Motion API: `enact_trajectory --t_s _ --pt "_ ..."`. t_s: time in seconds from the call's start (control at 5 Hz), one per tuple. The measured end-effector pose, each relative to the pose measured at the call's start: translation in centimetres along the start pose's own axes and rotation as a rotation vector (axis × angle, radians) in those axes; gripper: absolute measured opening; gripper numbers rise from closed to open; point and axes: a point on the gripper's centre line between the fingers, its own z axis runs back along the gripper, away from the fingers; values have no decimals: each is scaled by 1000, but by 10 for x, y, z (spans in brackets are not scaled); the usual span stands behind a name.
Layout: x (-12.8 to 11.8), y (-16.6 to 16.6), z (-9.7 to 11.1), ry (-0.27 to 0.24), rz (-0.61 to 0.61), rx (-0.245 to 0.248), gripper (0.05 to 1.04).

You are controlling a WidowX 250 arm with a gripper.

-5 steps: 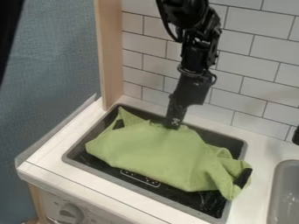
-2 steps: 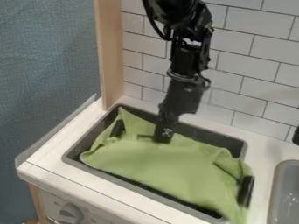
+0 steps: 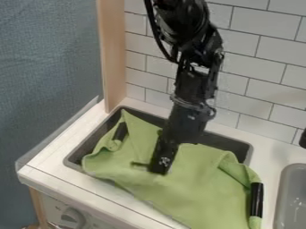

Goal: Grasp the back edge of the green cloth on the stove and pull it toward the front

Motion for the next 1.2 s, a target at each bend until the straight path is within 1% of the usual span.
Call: enact_trajectory --t_s 0.2,0.4,0.6,0.8,1.0,1.2 --pt "3 -14 -7 -1 -45 7 50" --pt "5 -21 -16 -5 -59 2 50" --pt "5 -25 -24 -15 -44 1 72" --pt "5 -28 -23 -16 -28 -19 225" --pt "2 -35 -23 5 -16 -58 493" --pt "2 -33 -19 11 -13 -65 814"
